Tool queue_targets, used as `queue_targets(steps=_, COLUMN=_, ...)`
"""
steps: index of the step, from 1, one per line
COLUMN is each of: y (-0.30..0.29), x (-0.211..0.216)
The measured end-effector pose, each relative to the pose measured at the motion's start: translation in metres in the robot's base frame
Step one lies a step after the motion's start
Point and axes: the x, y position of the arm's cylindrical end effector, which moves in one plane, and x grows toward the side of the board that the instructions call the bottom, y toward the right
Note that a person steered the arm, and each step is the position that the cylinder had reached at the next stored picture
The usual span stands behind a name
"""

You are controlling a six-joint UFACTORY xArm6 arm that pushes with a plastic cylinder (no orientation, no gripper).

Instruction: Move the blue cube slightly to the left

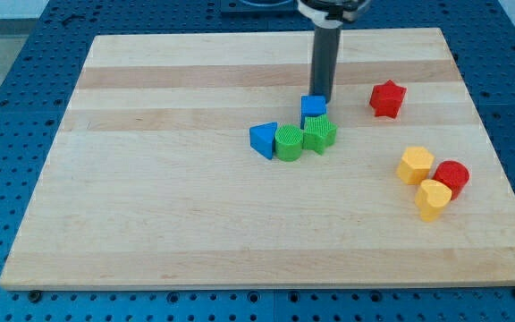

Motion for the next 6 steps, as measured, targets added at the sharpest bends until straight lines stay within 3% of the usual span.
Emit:
queue_targets(steps=3, y=0.019, x=0.029)
queue_targets(steps=6, y=-0.097, x=0.032)
